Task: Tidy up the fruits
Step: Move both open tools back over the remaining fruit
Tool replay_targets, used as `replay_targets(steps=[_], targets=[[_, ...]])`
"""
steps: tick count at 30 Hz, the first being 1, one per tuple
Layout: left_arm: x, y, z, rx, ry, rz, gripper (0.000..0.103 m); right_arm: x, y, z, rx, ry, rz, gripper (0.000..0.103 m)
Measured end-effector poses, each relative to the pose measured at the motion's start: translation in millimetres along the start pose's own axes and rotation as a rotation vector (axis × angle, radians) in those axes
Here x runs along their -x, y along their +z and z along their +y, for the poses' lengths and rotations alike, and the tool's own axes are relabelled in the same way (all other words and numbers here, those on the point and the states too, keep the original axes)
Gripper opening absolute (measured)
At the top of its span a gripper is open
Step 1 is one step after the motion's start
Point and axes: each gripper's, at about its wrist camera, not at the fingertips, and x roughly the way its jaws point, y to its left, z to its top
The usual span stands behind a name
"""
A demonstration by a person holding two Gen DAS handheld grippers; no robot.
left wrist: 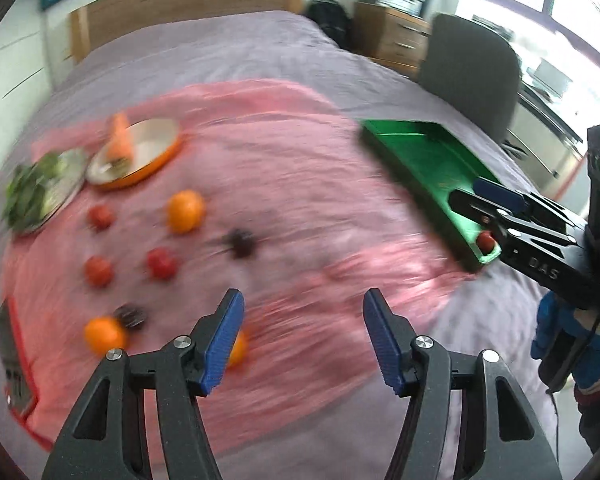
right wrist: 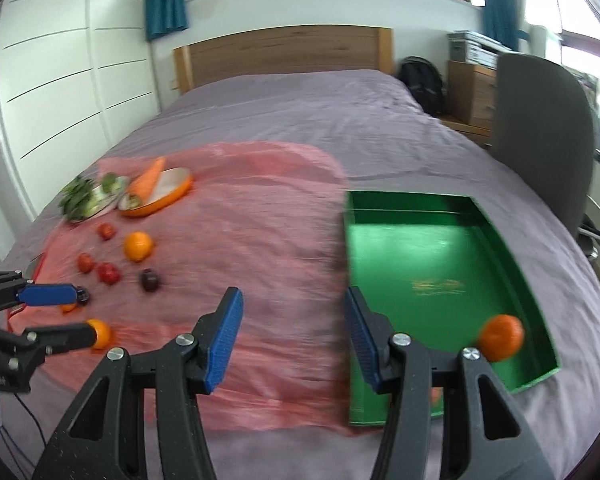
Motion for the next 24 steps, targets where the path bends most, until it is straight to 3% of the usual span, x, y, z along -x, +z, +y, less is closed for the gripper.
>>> replay_targets(steps=[12, 18, 24], targets=[[3, -51, 137, 0.198, 0.13, 0.037, 0.056, -67, 6, 114, 0.11, 0.181, 0.074, 0.088], [-15, -61, 168, 0.246, 0.137, 0.061, 0.056, -114, 7, 142, 0.129, 0.197, 0.149, 0.087], [-33, -56, 169, 0.229, 0.123, 0.073, 0.056, -141, 8, 154, 0.148, 0.182, 0.193, 0.087]])
